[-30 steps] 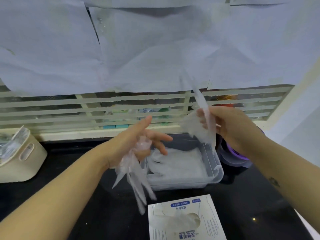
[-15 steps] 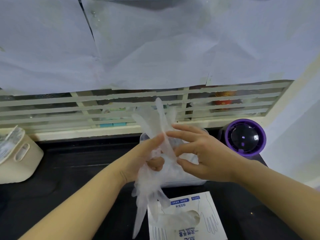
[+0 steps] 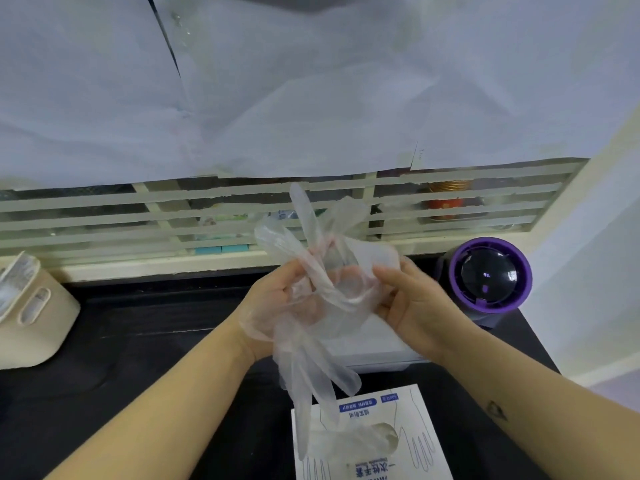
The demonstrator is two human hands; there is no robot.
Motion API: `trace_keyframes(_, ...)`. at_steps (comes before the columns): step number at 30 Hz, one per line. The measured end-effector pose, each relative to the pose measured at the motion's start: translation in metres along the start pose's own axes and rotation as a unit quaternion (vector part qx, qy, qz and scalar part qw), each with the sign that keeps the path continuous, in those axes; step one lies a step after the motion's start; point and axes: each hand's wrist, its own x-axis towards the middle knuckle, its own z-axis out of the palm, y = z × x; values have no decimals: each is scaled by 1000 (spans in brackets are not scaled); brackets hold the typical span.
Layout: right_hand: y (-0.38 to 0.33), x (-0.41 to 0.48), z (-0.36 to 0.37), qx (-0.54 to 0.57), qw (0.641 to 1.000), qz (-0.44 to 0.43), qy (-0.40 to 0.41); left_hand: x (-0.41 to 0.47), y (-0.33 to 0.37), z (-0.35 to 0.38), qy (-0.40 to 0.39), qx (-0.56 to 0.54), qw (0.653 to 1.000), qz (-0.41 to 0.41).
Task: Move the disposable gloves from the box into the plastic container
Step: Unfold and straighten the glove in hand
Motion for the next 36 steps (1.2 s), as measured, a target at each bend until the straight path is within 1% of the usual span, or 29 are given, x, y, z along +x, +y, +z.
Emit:
trace_keyframes(1, -1, 4, 1, -3, 998, -41, 50, -2, 2, -1, 2, -5, 1000, 3)
trace_keyframes(2, -4, 5, 1, -36, 992, -84, 82, -4, 3, -4, 16, -11, 1000, 12)
trace_keyframes(3, -8, 6, 0, -108, 980, -127, 105, -5, 4, -8, 50, -18, 998, 24)
trace_keyframes(4, -12, 7, -2, -201, 958, -165, 117, -6, 4, -14, 89, -25, 995, 31)
trace_keyframes(6, -15, 11, -13, -359, 897, -220, 133, -7, 2, -35, 156, -45, 986, 47)
trace_keyframes(7, -14, 15, -18, -414, 869, -228, 145, -7, 1, -44, 192, -48, 978, 60)
trace_keyframes(8, -11, 19, -22, -452, 850, -223, 153, -7, 0, -52, 234, -31, 969, 77)
trace_keyframes(10, -3, 28, -30, -490, 835, -195, 160, -9, 3, -63, 332, 69, 932, 126)
trace_keyframes(12, 5, 36, -36, -517, 822, -178, 159, -12, 7, -64, 399, 212, 870, 197)
trace_keyframes(13, 8, 41, -39, -534, 813, -174, 156, -14, 9, -61, 410, 286, 832, 239)
trace_keyframes(15, 12, 47, -40, -559, 798, -170, 146, -13, 13, -48, 378, 429, 760, 308)
trace_keyframes(16, 14, 50, -40, -573, 790, -165, 140, -9, 14, -39, 342, 500, 732, 312)
trace_keyframes(17, 17, 53, -41, -591, 779, -159, 134, -3, 14, -32, 290, 571, 711, 291)
trace_keyframes(18, 19, 57, -41, -614, 764, -151, 128, 6, 13, -26, 227, 644, 687, 250)
trace_keyframes(19, 21, 60, -42, -641, 744, -147, 120, 18, 9, -24, 163, 714, 652, 194)
trace_keyframes(20, 24, 63, -43, -670, 720, -145, 109, 30, 4, -23, 109, 777, 604, 136)
trace_keyframes(21, 26, 67, -44, -699, 695, -140, 100, 44, -3, -24, 73, 827, 550, 86)
trace_keyframes(22, 27, 70, -46, -727, 668, -132, 93, 57, -10, -27, 51, 863, 500, 48)
trace_keyframes(24, 28, 73, -48, -776, 616, -105, 82, 77, -25, -30, 24, 913, 407, -3)
trace_keyframes(25, 28, 74, -48, -798, 592, -86, 73, 85, -32, -31, 10, 928, 371, -27)
trace_keyframes(26, 28, 74, -47, -821, 564, -67, 58, 91, -39, -33, -2, 936, 349, -52)
trace_keyframes(28, 31, 74, -47, -863, 503, -41, 25, 103, -48, -38, -17, 939, 329, -100)
trace_keyframes(29, 34, 74, -47, -876, 481, -31, 13, 107, -51, -40, -19, 937, 325, -124)
trace_keyframes(30, 36, 75, -47, -884, 467, -22, 6, 111, -52, -42, -18, 934, 325, -145)
trace_keyframes(33, 40, 74, -46, -894, 449, -11, 9, 119, -56, -44, -21, 923, 335, -191)
trace_keyframes(35, 37, 70, -43, -913, 406, -32, 20, 122, -58, -45, -32, 915, 344, -208)
trace_keyframes(36, 36, 69, -41, -921, 384, -56, 22, 123, -58, -47, -36, 911, 348, -217)
